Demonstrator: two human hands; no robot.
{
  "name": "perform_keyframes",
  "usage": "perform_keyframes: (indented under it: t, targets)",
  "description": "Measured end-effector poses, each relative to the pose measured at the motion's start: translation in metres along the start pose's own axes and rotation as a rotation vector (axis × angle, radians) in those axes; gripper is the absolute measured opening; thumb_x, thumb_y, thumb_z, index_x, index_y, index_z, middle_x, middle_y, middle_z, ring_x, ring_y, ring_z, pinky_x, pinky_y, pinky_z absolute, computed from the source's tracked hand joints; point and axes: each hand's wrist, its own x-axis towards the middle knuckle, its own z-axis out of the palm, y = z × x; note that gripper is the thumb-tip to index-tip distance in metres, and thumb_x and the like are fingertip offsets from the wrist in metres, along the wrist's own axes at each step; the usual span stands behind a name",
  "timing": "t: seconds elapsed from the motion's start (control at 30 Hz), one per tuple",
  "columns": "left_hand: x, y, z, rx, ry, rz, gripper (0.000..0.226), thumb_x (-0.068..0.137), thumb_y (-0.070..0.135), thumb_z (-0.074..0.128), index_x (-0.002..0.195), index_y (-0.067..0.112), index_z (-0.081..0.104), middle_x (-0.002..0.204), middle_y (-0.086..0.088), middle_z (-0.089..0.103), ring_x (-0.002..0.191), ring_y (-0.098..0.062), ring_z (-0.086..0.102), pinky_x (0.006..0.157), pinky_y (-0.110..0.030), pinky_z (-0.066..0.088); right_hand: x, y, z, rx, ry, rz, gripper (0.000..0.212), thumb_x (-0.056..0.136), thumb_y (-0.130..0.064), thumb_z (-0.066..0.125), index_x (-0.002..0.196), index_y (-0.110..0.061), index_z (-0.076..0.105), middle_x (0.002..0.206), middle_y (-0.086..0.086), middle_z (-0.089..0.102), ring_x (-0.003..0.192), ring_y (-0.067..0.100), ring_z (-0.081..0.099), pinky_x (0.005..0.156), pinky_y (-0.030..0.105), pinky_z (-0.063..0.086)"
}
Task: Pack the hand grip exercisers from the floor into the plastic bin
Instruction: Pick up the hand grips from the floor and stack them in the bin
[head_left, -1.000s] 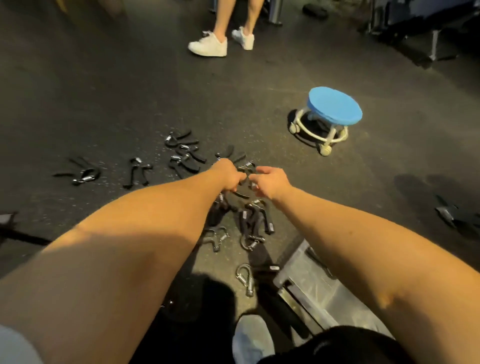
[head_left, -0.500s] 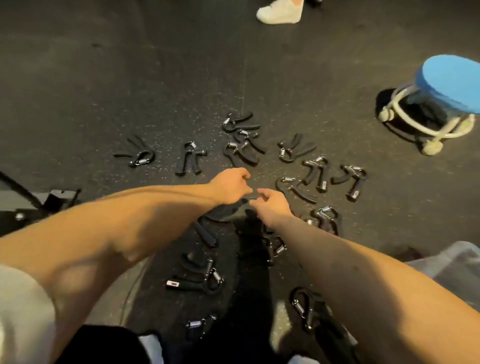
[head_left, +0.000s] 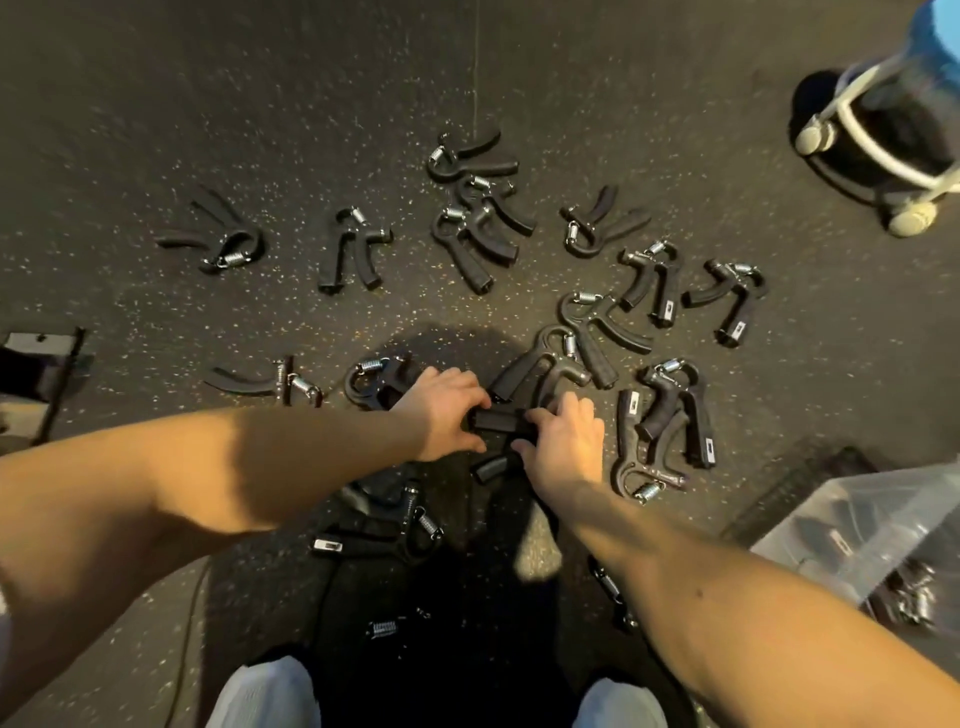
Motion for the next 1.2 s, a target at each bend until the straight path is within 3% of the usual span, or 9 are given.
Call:
perform_keyframes:
  t: [0.27,0.47,0.6,0.73,0.83,0.9,1.03,1.1,1.2]
  targets:
    - [-0.005,0.023,-0.003,0.025,0.002,-0.026,0.034,0.090,0.049,0.060,0.119,0.032,0.061,0.113,0.005,0.058,0.111,-0.017,0.053,0.095,-0.036,0.035,0.001,0.007,0.000,-0.041,0.005,-0.088,0.026,0.086,-0.040,0.065,0.109,-0.028,0.070,0.112,-0.002,0.048,0.107,0.024,0.040,0.089,0.038,0.035]
    - [-0.013,0.038,-0.056,-0.883,-0.189,-0.127,0.029,0.089,0.009,0.071,0.115,0.013,0.059,0.099,-0.010,0.070,0.081,-0.020,0.073,0.065,-0.029,0.057,-0.016,0.023,-0.048,-0.112,-0.006,-0.198,0.021,0.083,-0.045,0.063,0.086,-0.024,0.060,0.085,-0.001,0.065,0.095,0.027,0.055,0.082,0.041,0.034]
    - [-0.023,0.069,-0.117,-0.836,-0.089,-0.048,0.026,0.090,0.005,0.070,0.115,0.011,0.065,0.089,-0.011,0.073,0.078,-0.015,0.072,0.069,-0.026,0.059,-0.035,0.027,-0.098,0.016,0.123,-0.150,0.028,0.078,-0.042,0.069,0.079,-0.025,0.047,0.080,-0.002,0.062,0.091,0.027,0.054,0.082,0.041,0.033]
    - [-0.041,0.107,-0.177,-0.752,0.052,0.020,0.027,0.087,0.012,0.074,0.113,0.015,0.068,0.071,0.005,0.062,0.055,0.000,0.056,0.055,-0.008,0.042,-0.053,0.042,-0.157,0.133,0.164,-0.128,0.026,0.082,-0.041,0.073,0.094,-0.021,0.060,0.089,-0.002,0.065,0.096,0.024,0.055,0.084,0.039,0.037]
    - [-0.055,0.133,-0.215,-0.745,0.132,0.113,0.024,0.089,0.011,0.072,0.112,0.016,0.069,0.078,-0.004,0.070,0.055,0.002,0.058,0.056,-0.009,0.041,-0.077,0.062,-0.206,0.201,0.197,-0.161,0.034,0.084,-0.039,0.077,0.110,-0.017,0.071,0.100,0.008,0.063,0.103,0.026,0.054,0.091,0.037,0.043]
    - [-0.066,0.152,-0.233,-0.738,0.196,0.152,0.024,0.089,0.012,0.072,0.112,0.018,0.069,0.080,-0.005,0.071,0.059,0.003,0.061,0.061,-0.012,0.043,-0.099,0.073,-0.237,0.251,0.181,-0.086,0.036,0.086,-0.042,0.075,0.113,-0.017,0.074,0.100,0.010,0.061,0.098,0.020,0.054,0.090,0.035,0.044]
    - [-0.082,0.193,-0.254,-0.668,0.302,0.230,0.027,0.088,0.012,0.073,0.114,0.019,0.070,0.067,0.010,0.056,0.050,0.006,0.050,0.056,-0.006,0.039,-0.137,0.098,-0.276,0.419,0.111,0.239,0.049,0.090,-0.057,0.063,0.091,-0.009,0.077,0.078,0.009,0.072,0.071,0.024,0.063,0.067,0.033,0.048]
    - [-0.086,0.211,-0.260,-0.664,0.342,0.269,0.026,0.088,0.012,0.073,0.111,0.022,0.070,0.071,0.014,0.059,0.055,0.009,0.053,0.060,-0.007,0.039,-0.152,0.112,-0.284,0.724,0.066,0.414,0.060,0.093,-0.057,0.058,0.087,0.002,0.070,0.075,0.015,0.071,0.061,0.026,0.061,0.059,0.033,0.048]
    - [-0.084,0.235,-0.264,-0.653,0.366,0.315,0.028,0.088,0.013,0.072,0.110,0.030,0.068,0.083,0.016,0.062,0.065,0.007,0.058,0.063,-0.007,0.041,-0.170,0.124,-0.288,1.340,-0.010,0.618,0.041,0.097,-0.048,0.058,0.090,-0.007,0.058,0.065,0.014,0.069,0.056,0.022,0.064,0.052,0.028,0.051]
